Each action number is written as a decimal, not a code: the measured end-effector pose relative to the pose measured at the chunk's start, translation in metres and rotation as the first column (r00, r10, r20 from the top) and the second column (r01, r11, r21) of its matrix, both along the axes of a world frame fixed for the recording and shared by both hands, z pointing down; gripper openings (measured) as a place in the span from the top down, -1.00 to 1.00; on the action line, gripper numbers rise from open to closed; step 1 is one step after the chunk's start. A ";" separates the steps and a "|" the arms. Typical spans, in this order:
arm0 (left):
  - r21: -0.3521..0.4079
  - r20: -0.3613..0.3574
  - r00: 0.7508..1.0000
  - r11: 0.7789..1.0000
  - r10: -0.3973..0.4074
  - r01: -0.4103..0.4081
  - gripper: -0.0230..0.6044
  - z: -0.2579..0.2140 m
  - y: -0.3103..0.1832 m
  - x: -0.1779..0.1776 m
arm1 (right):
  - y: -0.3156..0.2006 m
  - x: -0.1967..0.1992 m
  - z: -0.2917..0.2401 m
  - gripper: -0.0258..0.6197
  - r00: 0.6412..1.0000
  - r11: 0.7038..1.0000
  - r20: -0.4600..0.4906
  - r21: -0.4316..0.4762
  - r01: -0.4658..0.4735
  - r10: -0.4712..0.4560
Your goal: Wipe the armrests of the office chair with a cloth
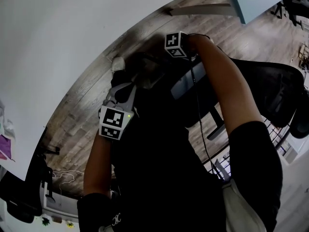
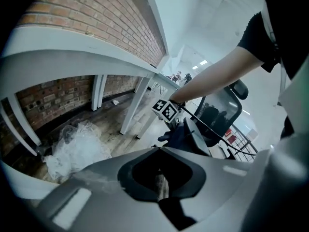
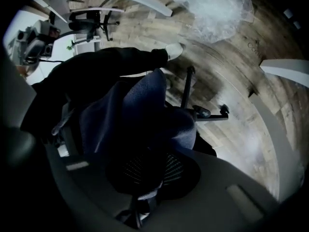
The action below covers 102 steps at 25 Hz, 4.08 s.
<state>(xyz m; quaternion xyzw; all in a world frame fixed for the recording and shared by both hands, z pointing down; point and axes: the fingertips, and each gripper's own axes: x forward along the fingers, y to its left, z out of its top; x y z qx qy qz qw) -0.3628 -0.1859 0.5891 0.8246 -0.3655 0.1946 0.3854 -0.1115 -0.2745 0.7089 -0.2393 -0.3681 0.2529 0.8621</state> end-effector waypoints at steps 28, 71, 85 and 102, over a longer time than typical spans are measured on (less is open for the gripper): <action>-0.060 0.081 0.994 0.996 0.075 -0.070 0.91 0.056 0.001 -0.004 | 0.014 -0.003 0.143 0.78 0.982 0.998 0.182 0.047 -0.048 0.039; -0.003 0.059 0.946 0.948 0.319 -0.319 0.91 -0.024 -0.048 0.038 | -0.093 0.015 -0.030 0.78 0.926 0.779 0.375 0.591 -0.210 -0.035; 0.155 0.200 0.899 0.893 0.390 -0.422 0.91 -0.067 -0.105 0.130 | -0.035 0.073 -0.202 0.78 0.561 0.174 0.815 0.580 -0.796 -0.146; 0.154 0.359 0.824 0.843 0.438 -0.515 0.91 -0.080 -0.049 0.218 | 0.130 0.100 -0.113 0.78 0.373 0.185 0.914 0.399 -0.898 -0.161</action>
